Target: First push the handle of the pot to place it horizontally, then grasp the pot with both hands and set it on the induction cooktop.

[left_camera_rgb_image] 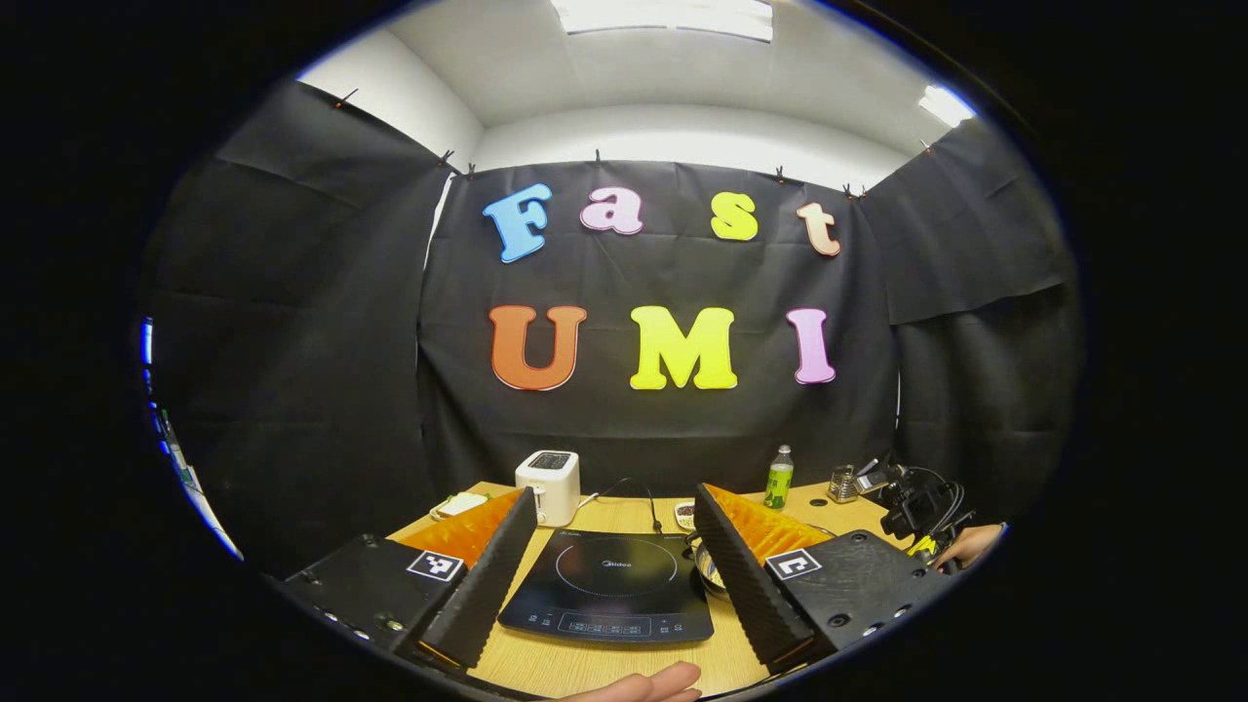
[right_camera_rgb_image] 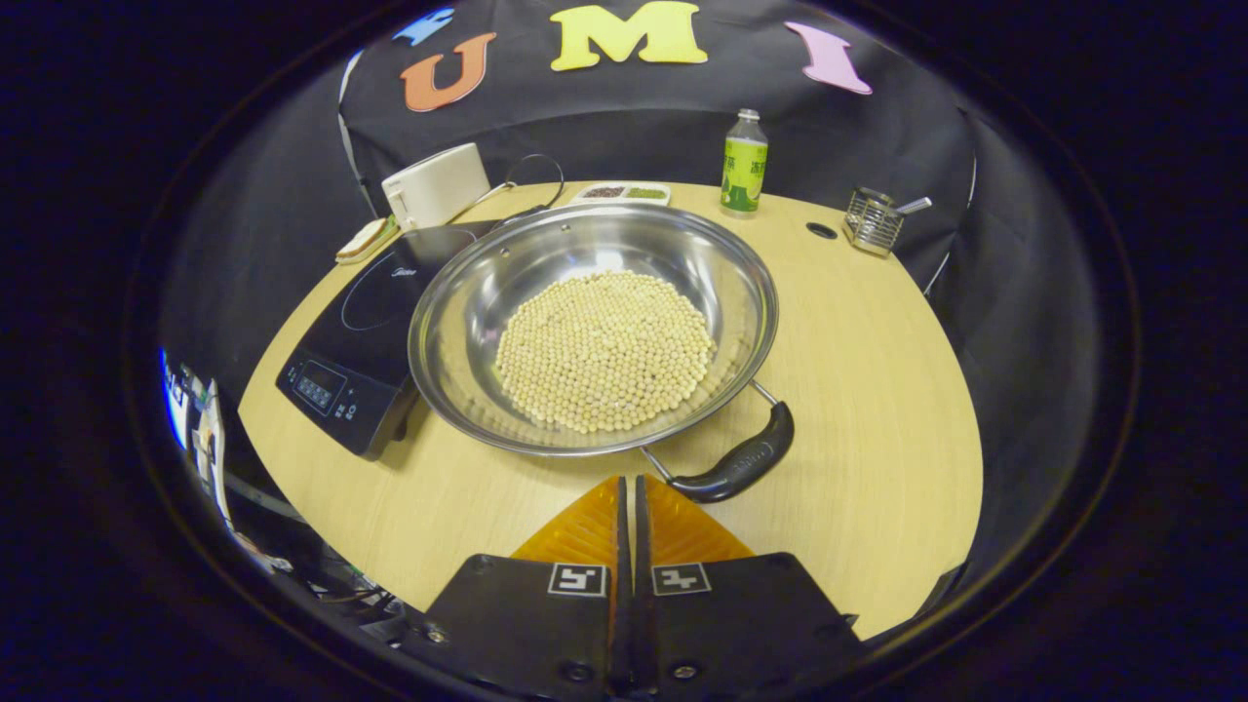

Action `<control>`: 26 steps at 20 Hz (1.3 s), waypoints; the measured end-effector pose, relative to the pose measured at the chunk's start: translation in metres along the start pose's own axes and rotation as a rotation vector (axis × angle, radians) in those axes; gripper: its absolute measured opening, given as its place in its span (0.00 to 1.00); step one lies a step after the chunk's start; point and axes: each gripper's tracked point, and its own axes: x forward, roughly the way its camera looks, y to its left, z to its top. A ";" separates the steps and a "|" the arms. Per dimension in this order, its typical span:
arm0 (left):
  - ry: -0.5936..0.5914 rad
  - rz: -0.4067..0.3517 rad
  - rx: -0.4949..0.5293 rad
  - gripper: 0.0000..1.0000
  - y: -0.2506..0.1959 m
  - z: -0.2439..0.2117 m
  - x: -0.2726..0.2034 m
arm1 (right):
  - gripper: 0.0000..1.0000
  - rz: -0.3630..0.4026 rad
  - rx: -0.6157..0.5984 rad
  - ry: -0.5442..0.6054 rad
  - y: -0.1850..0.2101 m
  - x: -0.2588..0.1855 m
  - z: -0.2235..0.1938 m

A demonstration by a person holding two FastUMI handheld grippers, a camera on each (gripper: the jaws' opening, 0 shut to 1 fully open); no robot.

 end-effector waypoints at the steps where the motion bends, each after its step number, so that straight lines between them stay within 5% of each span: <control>1: 0.000 0.000 0.006 0.96 -0.001 0.001 0.000 | 0.01 -0.003 -0.001 0.000 -0.003 0.001 0.001; 25: -0.002 0.018 -0.036 0.96 0.020 -0.012 0.010 | 0.04 -0.141 -0.103 -0.057 -0.087 0.039 0.049; 26: 0.003 0.011 -0.049 0.89 0.019 -0.014 0.010 | 0.01 -0.140 -0.105 -0.061 -0.089 0.040 0.050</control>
